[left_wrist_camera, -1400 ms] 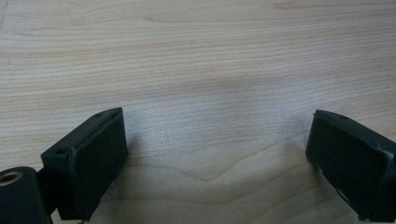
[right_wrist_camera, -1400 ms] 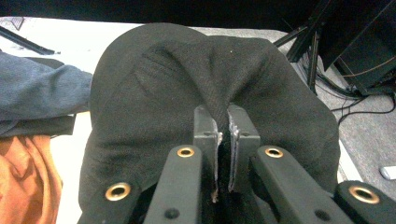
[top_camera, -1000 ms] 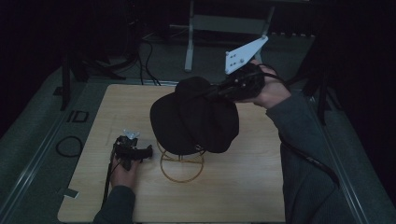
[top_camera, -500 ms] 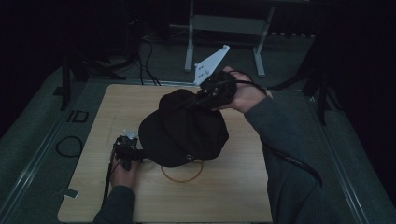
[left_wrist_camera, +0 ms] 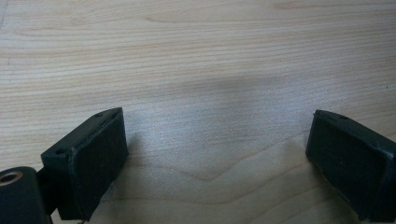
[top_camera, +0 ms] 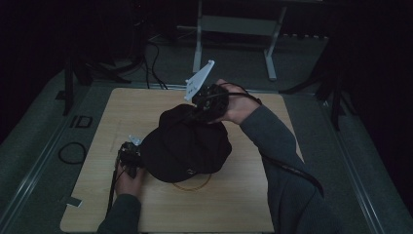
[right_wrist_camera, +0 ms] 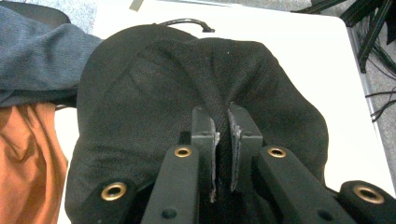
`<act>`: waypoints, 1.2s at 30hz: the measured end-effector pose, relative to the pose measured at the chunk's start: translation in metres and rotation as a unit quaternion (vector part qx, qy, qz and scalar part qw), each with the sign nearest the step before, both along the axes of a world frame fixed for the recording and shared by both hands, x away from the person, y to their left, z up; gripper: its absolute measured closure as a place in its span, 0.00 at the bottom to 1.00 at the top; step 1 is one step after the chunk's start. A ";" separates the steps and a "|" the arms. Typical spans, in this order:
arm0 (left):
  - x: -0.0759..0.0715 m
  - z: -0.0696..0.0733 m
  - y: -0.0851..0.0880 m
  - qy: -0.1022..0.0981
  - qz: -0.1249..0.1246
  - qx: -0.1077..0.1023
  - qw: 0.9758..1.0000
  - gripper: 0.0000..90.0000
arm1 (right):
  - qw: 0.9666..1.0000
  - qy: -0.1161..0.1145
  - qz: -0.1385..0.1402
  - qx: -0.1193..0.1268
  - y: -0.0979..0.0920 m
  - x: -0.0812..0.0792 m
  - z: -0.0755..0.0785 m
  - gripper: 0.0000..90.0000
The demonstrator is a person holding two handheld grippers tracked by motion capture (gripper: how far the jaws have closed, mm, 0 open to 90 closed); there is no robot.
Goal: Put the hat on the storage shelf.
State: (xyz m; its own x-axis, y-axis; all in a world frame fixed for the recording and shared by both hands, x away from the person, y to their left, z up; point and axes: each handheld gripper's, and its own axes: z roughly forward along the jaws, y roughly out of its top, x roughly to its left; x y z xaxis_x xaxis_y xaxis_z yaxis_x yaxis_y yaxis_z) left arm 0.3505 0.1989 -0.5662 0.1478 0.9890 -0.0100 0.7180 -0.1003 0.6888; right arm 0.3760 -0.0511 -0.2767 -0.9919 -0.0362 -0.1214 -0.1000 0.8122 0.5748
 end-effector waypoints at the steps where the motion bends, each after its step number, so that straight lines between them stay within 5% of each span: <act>1: 0.000 0.000 0.000 -0.001 0.000 0.000 1.000 0.06 | 1.000 0.003 -0.002 0.000 0.001 0.000 -0.001 0.91; 12: 0.000 0.000 0.000 -0.001 0.000 0.000 1.000 0.06 | 1.000 -0.005 -0.009 -0.006 0.006 0.000 -0.005 0.81; 24: 0.000 0.000 0.000 -0.001 0.000 0.000 1.000 0.06 | 1.000 0.002 0.005 -0.021 0.019 -0.005 -0.013 0.51; 36: 0.000 0.000 0.000 -0.001 0.000 0.001 1.000 0.06 | 1.000 0.016 -0.017 0.021 -0.004 0.000 -0.005 0.46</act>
State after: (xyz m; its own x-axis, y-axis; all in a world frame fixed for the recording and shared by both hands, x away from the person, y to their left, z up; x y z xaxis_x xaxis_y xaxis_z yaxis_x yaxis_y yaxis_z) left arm 0.3505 0.1989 -0.5664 0.1484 0.9889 -0.0080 0.7170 -0.1020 0.6896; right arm 0.3757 -0.0552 -0.2817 -0.9959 0.0016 -0.0901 -0.0540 0.7905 0.6101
